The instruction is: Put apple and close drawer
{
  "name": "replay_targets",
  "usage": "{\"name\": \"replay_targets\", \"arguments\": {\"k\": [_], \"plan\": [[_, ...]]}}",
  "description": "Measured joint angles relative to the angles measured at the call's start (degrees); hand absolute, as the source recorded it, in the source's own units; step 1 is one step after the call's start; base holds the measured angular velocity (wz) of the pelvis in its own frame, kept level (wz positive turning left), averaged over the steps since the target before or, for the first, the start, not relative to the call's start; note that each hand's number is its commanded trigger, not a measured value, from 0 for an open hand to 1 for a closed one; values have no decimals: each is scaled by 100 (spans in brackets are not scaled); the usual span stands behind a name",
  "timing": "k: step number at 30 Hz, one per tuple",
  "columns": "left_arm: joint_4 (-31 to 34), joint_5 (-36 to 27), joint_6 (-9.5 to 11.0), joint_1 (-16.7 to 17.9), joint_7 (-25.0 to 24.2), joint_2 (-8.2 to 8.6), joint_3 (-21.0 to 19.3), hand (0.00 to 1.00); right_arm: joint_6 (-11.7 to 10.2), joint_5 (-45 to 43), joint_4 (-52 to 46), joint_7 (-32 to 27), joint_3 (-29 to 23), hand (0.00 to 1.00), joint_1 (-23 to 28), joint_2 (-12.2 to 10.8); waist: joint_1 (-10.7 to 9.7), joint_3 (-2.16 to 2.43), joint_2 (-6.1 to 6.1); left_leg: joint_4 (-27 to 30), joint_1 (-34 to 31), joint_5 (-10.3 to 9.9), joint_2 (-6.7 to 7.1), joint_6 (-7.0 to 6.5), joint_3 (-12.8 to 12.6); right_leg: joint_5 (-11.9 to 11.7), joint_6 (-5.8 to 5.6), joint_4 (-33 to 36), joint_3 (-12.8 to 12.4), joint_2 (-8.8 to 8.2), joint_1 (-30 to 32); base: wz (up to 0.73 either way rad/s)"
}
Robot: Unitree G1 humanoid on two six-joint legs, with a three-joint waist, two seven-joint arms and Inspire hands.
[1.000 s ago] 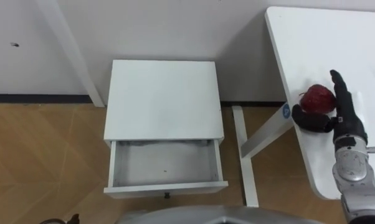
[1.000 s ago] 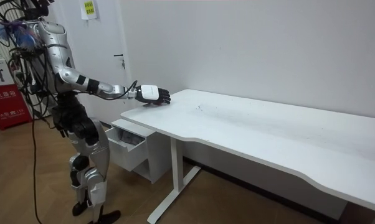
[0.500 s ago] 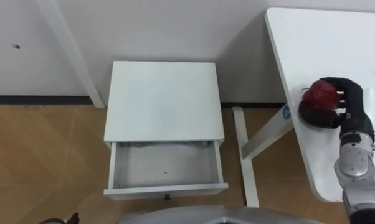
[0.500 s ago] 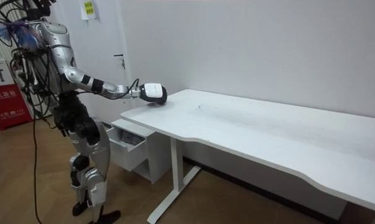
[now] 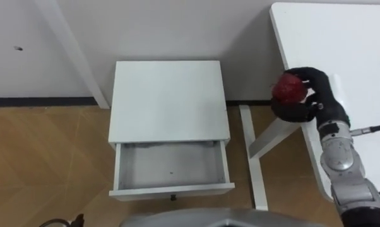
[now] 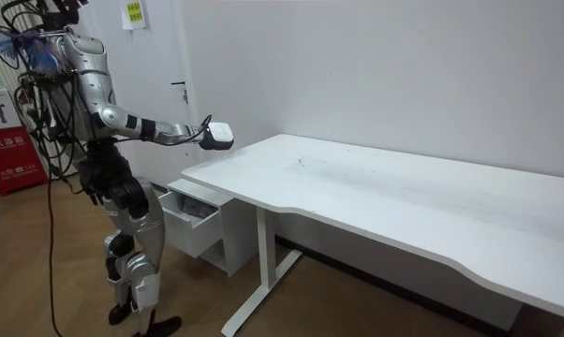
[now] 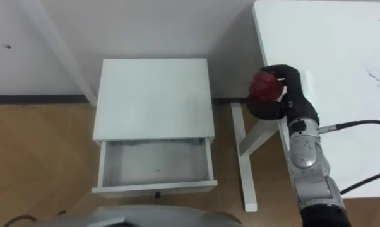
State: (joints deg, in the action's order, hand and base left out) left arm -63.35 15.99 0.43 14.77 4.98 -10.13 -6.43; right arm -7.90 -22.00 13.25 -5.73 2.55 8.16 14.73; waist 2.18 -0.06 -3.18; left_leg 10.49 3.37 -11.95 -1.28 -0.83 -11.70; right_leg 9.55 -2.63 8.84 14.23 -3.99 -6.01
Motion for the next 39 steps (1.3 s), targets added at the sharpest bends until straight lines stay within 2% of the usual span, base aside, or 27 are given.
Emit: {"name": "replay_targets", "arguments": {"k": [5,8,13,18,26,30,35,36,37,39], "plan": [[-61,0,-7,-31,-65,2,175,0,7,-100,-354,440,586,100,-12,3,175,-3,2,2,-19,0,12,0,73,0,0,-10,21,-4,1,7],[-61,1,-18,-73,-68,11,236,0,54,-100,-355,623,743,100,-16,4,289,-1,-11,22,-62,2,23,-3,121,0,0,-18,23,-15,13,11],[-84,0,-56,-138,-63,3,306,0,58,-70,-437,858,1047,100,-39,5,392,-20,8,21,-77,2,22,-3,151,0,-1,-21,79,-15,19,2],[-84,-1,-54,-287,-97,4,478,0,113,-84,-438,1250,1341,100,-55,5,466,-38,-33,22,-111,3,24,-2,168,0,-1,-21,118,-18,10,1],[-150,-1,-58,-322,-192,-2,473,0,183,-85,-441,1728,1421,100,-92,9,474,-50,-99,30,-172,3,23,-3,164,0,-1,-21,114,-16,75,0],[-128,-6,-102,-326,-221,-5,494,0,387,-87,-435,1949,1595,100,-91,26,479,-39,-115,44,-174,3,24,-3,184,0,-1,-22,121,-16,97,0],[-70,-4,-176,-332,-322,-7,549,0,509,-161,-423,2240,1656,100,-25,33,483,-49,-106,47,-186,3,21,-3,195,0,-1,-22,152,-17,100,0],[-68,-4,-178,-333,-337,-7,551,0,564,-197,-423,2300,1655,53,-24,36,482,-51,-103,50,-190,3,19,-2,195,0,-1,-22,153,-16,101,0],[-67,-4,-179,-334,-340,-8,551,0,588,-216,-423,2334,1655,0,-24,37,482,-50,-103,53,-192,3,19,-3,195,0,-1,-22,154,-16,102,0],[-67,-4,-183,-349,-344,-8,553,0,656,-314,-423,2425,1654,0,-24,37,482,-50,-104,79,-219,2,18,-2,203,0,-1,-21,160,-15,109,0]]}}
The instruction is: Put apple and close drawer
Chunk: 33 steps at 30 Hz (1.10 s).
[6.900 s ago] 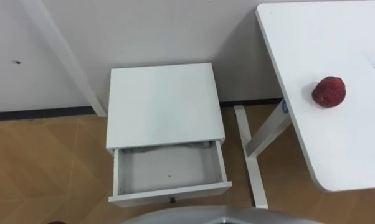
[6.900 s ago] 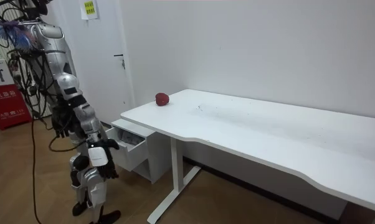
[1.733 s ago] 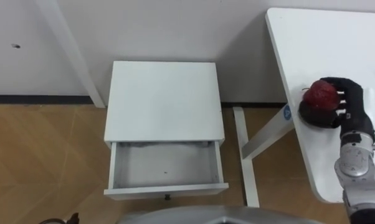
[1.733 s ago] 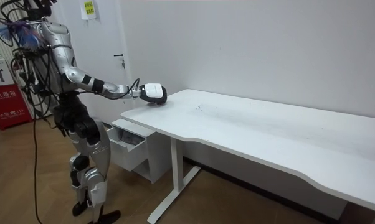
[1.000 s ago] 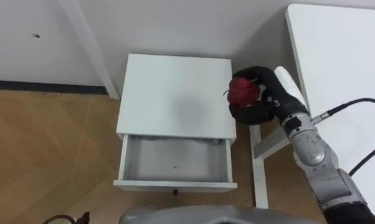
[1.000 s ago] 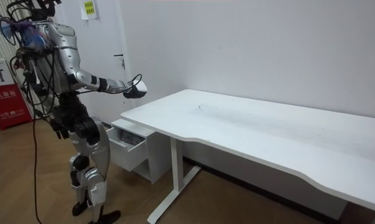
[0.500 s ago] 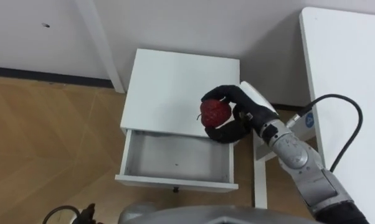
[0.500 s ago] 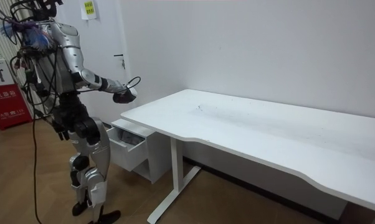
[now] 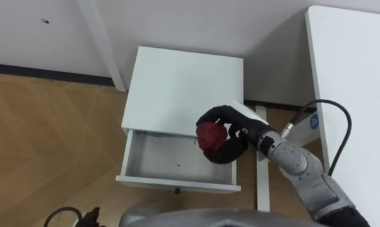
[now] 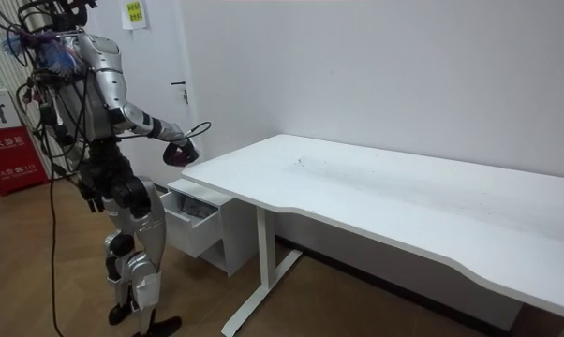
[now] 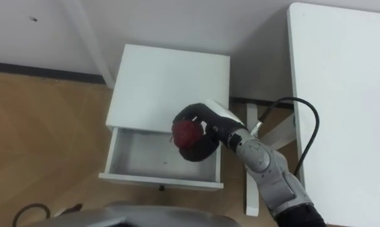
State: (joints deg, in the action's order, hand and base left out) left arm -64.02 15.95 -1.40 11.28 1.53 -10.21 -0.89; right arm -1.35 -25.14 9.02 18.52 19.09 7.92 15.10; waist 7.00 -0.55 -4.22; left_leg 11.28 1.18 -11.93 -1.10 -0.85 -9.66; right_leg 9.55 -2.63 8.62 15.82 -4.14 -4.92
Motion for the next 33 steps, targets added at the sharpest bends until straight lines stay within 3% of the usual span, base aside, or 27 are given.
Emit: {"name": "replay_targets", "arguments": {"k": [12,33], "plan": [[17,7,-26,-35,6,1,2,0,24,-459,0,170,-12,0,7,-5,-17,1,10,32,-65,0,2,0,42,0,0,1,8,4,10,0],[28,161,-67,-16,24,15,-2,0,-2,-353,253,-3,-66,0,29,-44,-44,22,57,56,-51,0,6,0,59,0,0,1,12,-3,-22,0]]}}
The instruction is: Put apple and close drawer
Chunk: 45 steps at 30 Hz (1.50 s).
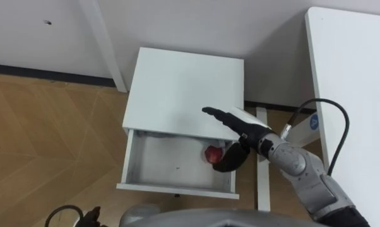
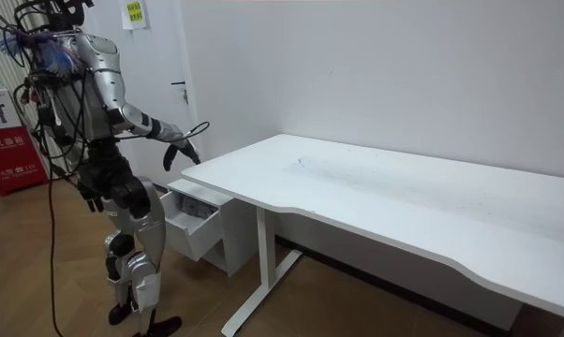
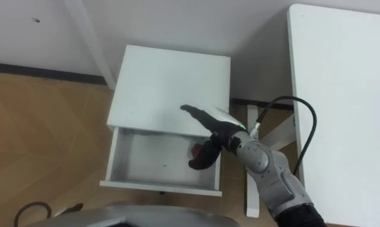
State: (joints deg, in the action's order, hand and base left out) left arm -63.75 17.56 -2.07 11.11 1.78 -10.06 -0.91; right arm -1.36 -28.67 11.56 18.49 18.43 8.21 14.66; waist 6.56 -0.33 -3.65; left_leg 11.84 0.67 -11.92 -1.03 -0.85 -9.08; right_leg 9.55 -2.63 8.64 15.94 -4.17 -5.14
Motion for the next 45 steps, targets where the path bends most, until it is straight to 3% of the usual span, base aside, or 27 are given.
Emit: {"name": "replay_targets", "arguments": {"k": [4,8,10,11,12,13,14,15,16,17,18,20,22,24,25,26,27,28,29,30,31,33,36,40,42,45], "plan": [[65,3,3,33,81,23,-21,0,-77,114,375,-298,-222,0,137,-58,-15,5,24,3,4,0,7,-1,-11,0,0,1,0,-12,6,0],[-69,-6,74,95,171,76,-191,0,-271,187,1498,-886,-1031,0,245,-320,-253,27,87,119,3,-35,38,-52,-13,6,-10,39,135,-104,-71,14],[-63,3,78,112,194,165,-367,0,-241,186,2044,-1112,-1466,0,289,-335,-318,10,148,210,-41,-95,66,-122,-33,92,-102,397,157,-207,44,8],[-61,-1,76,90,200,212,-366,0,-217,257,2321,-1291,-1780,0,338,-321,-407,15,238,245,-82,-157,114,-198,-39,215,-188,1089,154,-370,377,6],[-79,-11,79,91,192,238,-355,0,-188,362,2532,-1473,-2024,0,386,-248,-512,8,325,323,-127,-188,172,-269,-38,207,-178,2251,117,-580,937,9],[-81,-16,80,89,192,215,-360,0,-196,444,2643,-1558,-2144,0,425,-232,-584,9,331,363,-133,-196,231,-323,-44,127,-128,2879,71,-734,1244,17],[-110,-11,87,76,212,151,-393,0,-243,429,2911,-1783,-2334,0,501,-204,-687,19,325,572,-145,-269,305,-447,-36,-394,-67,4078,-203,-1001,1900,0],[-212,-8,116,7,267,115,-461,0,-274,370,3110,-1944,-2497,0,440,-181,-711,18,484,831,-223,-363,206,-565,-15,-1435,-114,5041,-656,-940,2627,-9],[-275,-10,132,-33,279,71,-461,0,-296,381,3192,-1970,-2570,0,414,-184,-740,0,565,953,-271,-429,164,-610,5,-1823,-73,5702,-852,-871,3021,-54],[-316,-106,126,-38,272,-23,-466,0,-359,401,3422,-1992,-2663,0,289,-173,-764,-44,583,1160,-411,-488,93,-654,15,-1466,40,7655,-1139,-660,3884,-41],[-317,-223,103,-87,255,-90,-460,0,-422,578,3572,-2080,-2664,0,221,-107,-833,-66,784,1410,-630,-527,-70,-663,161,-983,128,9370,-1104,-432,4607,-32],[-320,-235,17,-260,232,-182,-451,0,-443,792,3854,-2170,-2550,0,317,22,-918,-120,933,1572,-822,-534,-249,-675,325,-550,112,10709,-936,-281,5435,19],[-298,-230,-101,-242,243,-265,-460,0,-304,1016,4376,-2161,-2334,0,349,56,-924,-139,902,1637,-830,-578,-249,-749,339,-324,78,11059,-1081,-268,5772,16],[-234,-227,-199,-31,252,-216,-465,0,-49,1180,4518,-2161,-2192,0,400,57,-927,-138,887,1727,-840,-642,-200,-780,360,-287,48,10453,-1258,-385,5497,9],[-213,-227,-205,26,251,-198,-464,0,-29,1218,4549,-2166,-2192,0,394,57,-924,-111,839,1722,-840,-644,-173,-782,364,-287,34,10059,-1286,-448,5296,7],[-185,-229,-196,192,247,-193,-458,0,4,1268,4638,-2169,-2179,0,350,52,-911,-100,783,1698,-831,-641,-87,-784,366,-293,-6,8954,-1308,-570,4706,8],[-155,-226,-200,376,248,-222,-465,0,23,1293,4747,-2176,-2149,0,338,45,-907,-88,697,1671,-794,-609,26,-756,364,-251,-86,7372,-1261,-651,3911,7],[-137,-226,-202,446,251,-243,-476,0,33,1294,4779,-2181,-2147,0,339,34,-877,-73,604,1651,-773,-609,104,-767,351,-235,-122,6580,-1238,-692,3499,11],[-92,-232,-219,512,263,-277,-478,0,48,1289,4782,-2213,-2134,0,374,15,-792,-71,450,1584,-736,-595,232,-796,333,-233,-136,5142,-1145,-725,2699,10],[-8,-234,-217,521,280,-269,-493,0,62,1293,4787,-2222,-2139,0,380,10,-706,-44,383,1482,-708,-555,295,-803,323,-202,-180,3912,-960,-698,2044,8],[41,-222,-218,514,288,-260,-508,0,63,1294,4791,-2233,-2144,0,370,-3,-658,-21,322,1401,-696,-513,306,-808,301,-169,-215,3362,-846,-659,1776,-9],[194,-234,-146,418,435,-251,-510,0,11,1391,4849,-2310,-2152,0,230,-122,-432,33,99,891,-568,-246,375,-759,221,-162,-236,1427,-784,-402,922,-28],[192,-233,-25,269,509,-196,-510,0,-81,1624,4980,-2334,-2152,0,20,-177,-364,38,20,672,-473,-194,346,-679,146,-348,-253,155,-792,-217,334,-19],[187,-188,15,141,512,-120,-507,0,-105,2028,5319,-2202,-2154,0,-75,-236,-344,44,79,435,-246,-169,310,-593,135,-347,-260,-7,-627,-175,116,-3],[174,-180,-51,176,481,-54,-600,0,-100,2280,5533,-2030,-2209,0,-21,-295,-368,23,122,288,-85,-144,292,-549,133,-308,-248,-17,-616,-155,7,0],[181,-176,-159,243,404,62,-822,0,6,2449,5758,-1971,-2217,0,13,-349,-413,33,143,176,14,-130,294,-512,134,-241,-237,-10,-540,-153,-42,0]]}}
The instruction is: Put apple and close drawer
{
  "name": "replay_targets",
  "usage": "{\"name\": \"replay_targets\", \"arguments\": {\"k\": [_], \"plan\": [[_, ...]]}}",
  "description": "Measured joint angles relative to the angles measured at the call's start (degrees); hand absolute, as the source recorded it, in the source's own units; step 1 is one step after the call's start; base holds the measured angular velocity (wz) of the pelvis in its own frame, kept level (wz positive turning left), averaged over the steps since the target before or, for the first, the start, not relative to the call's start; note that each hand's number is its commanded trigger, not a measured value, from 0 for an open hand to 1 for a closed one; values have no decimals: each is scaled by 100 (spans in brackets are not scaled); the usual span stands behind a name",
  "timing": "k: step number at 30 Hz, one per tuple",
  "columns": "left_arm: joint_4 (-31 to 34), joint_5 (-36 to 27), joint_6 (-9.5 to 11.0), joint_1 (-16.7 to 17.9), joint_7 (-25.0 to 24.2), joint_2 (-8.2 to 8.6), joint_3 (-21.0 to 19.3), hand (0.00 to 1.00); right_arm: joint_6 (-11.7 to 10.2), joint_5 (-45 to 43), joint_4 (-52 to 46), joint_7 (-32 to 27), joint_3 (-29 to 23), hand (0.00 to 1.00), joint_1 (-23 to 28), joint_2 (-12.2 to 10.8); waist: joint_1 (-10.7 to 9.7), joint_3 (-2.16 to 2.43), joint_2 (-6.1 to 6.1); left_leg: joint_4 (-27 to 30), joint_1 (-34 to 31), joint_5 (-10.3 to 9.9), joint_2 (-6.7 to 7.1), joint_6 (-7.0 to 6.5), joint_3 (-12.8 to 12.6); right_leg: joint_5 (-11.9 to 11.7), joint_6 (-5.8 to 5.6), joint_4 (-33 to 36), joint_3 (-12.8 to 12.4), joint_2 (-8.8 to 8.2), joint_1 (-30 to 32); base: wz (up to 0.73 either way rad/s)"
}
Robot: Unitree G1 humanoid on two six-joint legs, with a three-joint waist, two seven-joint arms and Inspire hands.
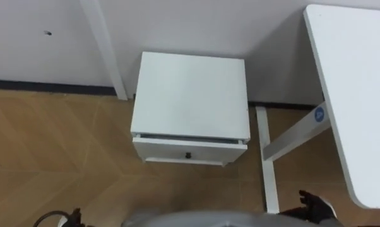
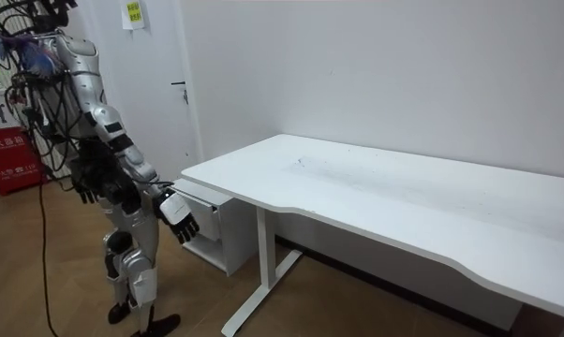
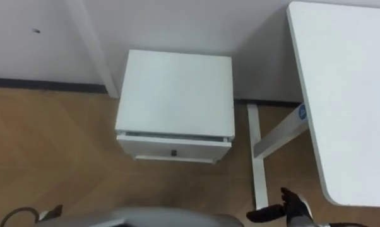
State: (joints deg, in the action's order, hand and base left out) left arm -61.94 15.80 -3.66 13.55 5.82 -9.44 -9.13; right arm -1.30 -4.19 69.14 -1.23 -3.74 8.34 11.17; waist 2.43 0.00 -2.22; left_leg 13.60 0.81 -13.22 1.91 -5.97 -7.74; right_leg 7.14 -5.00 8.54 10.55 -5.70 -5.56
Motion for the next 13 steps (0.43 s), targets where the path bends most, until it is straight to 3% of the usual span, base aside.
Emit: {"name": "replay_targets", "arguments": {"k": [7,13], "plan": [[-118,0,-19,38,-6,174,-86,0,17,609,418,106,-159,0,-28,-112,-84,-53,28,-110,86,-13,3,27,4,42,12,-46,47,5,-75,0],[-425,-1,-140,31,0,209,-195,0,104,913,648,119,-257,0,2,-176,-86,-35,65,-140,171,-18,1,36,-3,43,13,-76,48,14,-138,0]]}}
